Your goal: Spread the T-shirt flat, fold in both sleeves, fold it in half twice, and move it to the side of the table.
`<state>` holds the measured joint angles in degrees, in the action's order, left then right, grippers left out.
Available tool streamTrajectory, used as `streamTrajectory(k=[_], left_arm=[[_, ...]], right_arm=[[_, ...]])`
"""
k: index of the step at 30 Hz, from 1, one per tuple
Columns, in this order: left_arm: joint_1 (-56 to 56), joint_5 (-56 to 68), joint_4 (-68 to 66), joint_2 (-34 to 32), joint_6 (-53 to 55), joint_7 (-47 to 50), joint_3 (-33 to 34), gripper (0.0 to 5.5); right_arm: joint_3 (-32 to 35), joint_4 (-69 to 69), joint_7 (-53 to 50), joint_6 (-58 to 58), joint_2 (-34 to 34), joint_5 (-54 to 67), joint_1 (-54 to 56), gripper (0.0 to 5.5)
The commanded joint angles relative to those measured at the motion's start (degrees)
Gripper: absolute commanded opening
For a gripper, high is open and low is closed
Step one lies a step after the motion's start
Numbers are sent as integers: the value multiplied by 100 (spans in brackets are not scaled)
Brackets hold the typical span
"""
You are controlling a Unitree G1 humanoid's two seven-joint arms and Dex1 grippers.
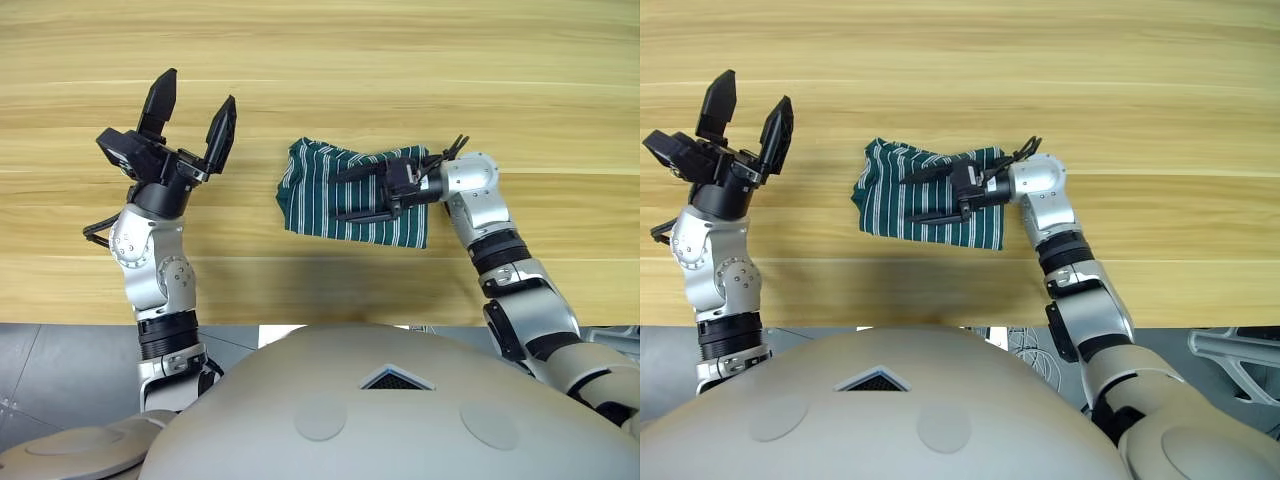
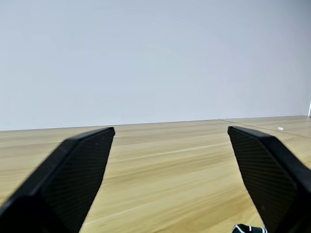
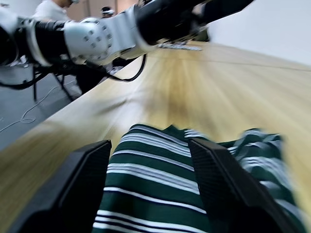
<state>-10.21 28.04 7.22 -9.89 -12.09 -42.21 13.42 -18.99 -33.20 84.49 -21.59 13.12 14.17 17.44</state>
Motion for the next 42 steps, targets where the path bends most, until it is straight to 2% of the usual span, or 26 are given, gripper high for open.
streamTrajectory(k=[1, 6, 8, 22, 25, 28, 35, 38, 42], left_arm=[[99, -42, -95, -131, -40, 17, -42, 421], [130, -16, -95, -206, -7, 20, -75, 421], [134, 29, -120, -233, 7, 12, -69, 421], [-97, 155, 25, -259, 6, -149, -182, 421], [-130, 135, 46, -246, -15, -138, -216, 421], [-154, 118, 59, -240, -39, -123, -239, 421], [-292, 136, 90, -208, -141, -92, -223, 421], [-376, 149, 121, -184, -197, -80, -216, 421], [-464, 142, 157, -148, -264, -43, -229, 421]], right_arm=[[-156, -432, -155, -252, -62, -426, 210, 297], [-87, -1713, -1466, -671, -267, -1228, 846, 297], [5, -2111, -1688, -773, -372, -1263, 1048, 297], [695, -2856, -1146, -614, -510, -895, 1427, 297], [817, -3370, -2083, -447, -439, -1184, 1716, 297], [940, -3925, -3508, -35, -252, -1495, 1946, 297], [2095, -4439, -5877, 838, 308, -1130, 2032, 297], [2466, -4463, -6323, 963, 523, -1054, 1997, 297], [2591, -4463, -6459, 950, 841, -1194, 1847, 297]])
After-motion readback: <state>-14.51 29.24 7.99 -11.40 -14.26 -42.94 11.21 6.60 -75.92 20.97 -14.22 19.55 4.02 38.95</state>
